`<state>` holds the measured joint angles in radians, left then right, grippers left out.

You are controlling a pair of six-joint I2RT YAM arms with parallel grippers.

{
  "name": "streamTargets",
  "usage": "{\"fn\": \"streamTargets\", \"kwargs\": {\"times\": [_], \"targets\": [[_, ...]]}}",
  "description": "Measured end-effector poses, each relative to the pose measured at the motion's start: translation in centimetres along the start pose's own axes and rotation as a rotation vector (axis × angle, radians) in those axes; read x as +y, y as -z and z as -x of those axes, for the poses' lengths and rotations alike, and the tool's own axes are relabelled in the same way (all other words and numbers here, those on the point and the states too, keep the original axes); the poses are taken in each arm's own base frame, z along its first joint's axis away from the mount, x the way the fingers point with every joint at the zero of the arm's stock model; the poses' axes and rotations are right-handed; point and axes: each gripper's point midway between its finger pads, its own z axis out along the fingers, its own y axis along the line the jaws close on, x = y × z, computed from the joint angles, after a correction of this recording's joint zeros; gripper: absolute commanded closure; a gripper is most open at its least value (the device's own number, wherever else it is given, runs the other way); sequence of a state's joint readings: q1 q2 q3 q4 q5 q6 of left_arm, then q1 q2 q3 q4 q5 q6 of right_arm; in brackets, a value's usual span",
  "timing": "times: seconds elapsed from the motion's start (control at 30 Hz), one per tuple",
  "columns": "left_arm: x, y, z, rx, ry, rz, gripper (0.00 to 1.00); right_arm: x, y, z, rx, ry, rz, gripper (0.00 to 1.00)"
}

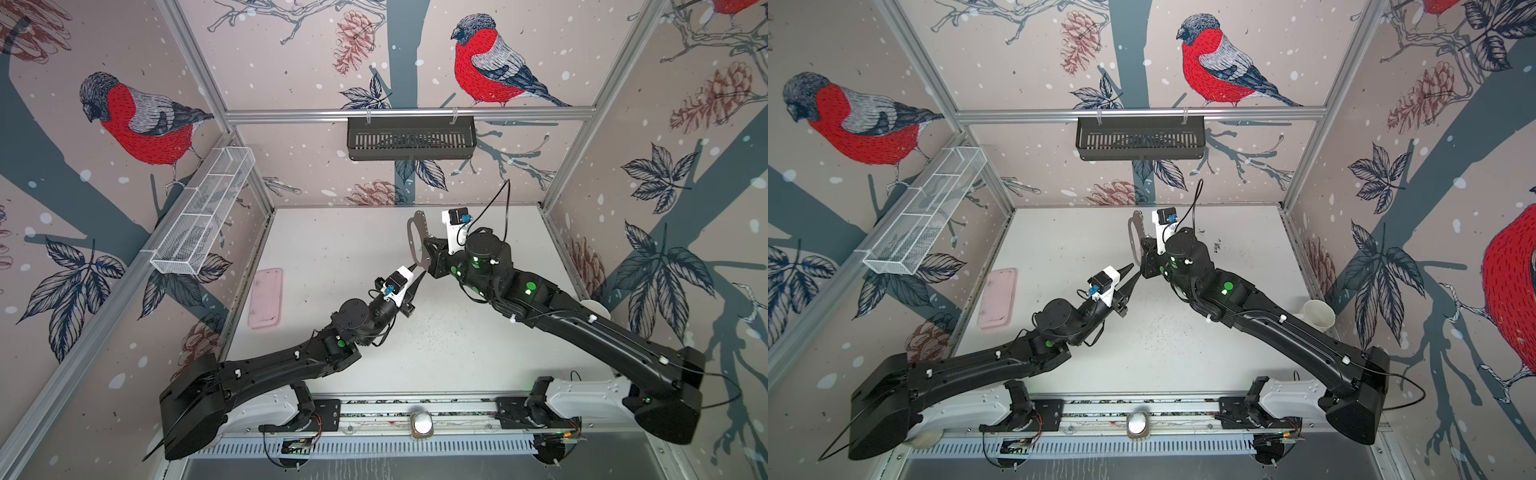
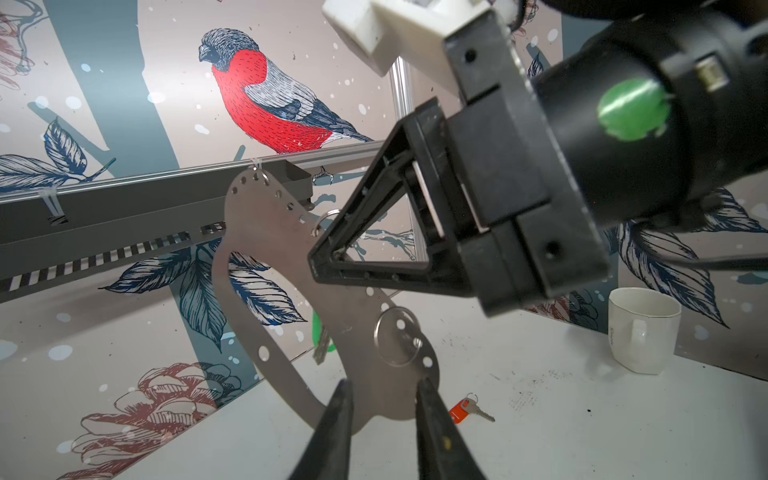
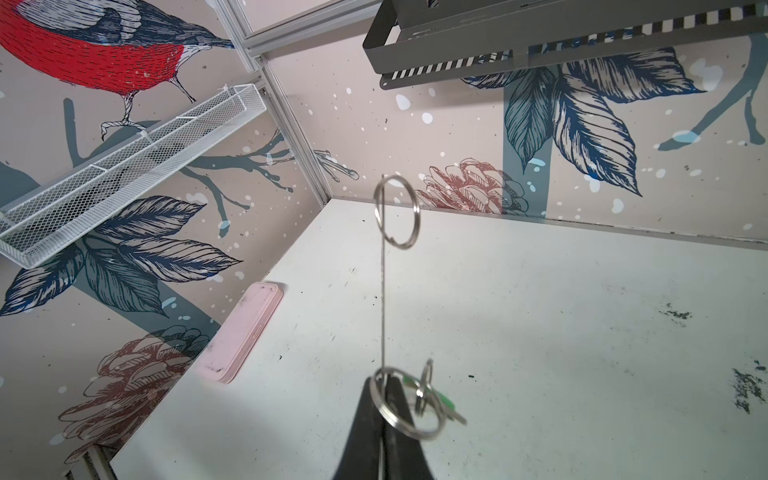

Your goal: Put the keys on the keyring

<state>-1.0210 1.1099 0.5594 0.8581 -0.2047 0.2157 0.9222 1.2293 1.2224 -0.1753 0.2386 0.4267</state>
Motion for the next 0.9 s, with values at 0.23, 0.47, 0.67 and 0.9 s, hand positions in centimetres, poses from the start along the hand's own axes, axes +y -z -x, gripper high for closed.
{"fn": "streamTargets", "kwargs": {"times": [0.23, 0.47, 0.67, 0.9], "targets": [[-0.7, -0.3, 0.9, -0.013, 0.012, -0.051, 0.63, 0.4, 0.1, -0.4, 0.012, 0.002, 0.027, 1.00], [-0.6, -0.8, 0.7, 0.003, 0.033, -0.072, 0.62, 1.3, 0.5, -0.3, -0.001, 0.004, 0.075, 1.00], [0.3, -0.9, 0.5, 0.011, 0.055, -0.055, 0.62, 2.0, 0.7, -0.2, -0.008, 0.009, 0.111, 1.00], [0.3, -1.0, 0.4, 0.015, 0.071, -0.068, 0.68, 2.6, 0.8, -0.2, -0.013, 0.028, 0.134, 1.00]]}}
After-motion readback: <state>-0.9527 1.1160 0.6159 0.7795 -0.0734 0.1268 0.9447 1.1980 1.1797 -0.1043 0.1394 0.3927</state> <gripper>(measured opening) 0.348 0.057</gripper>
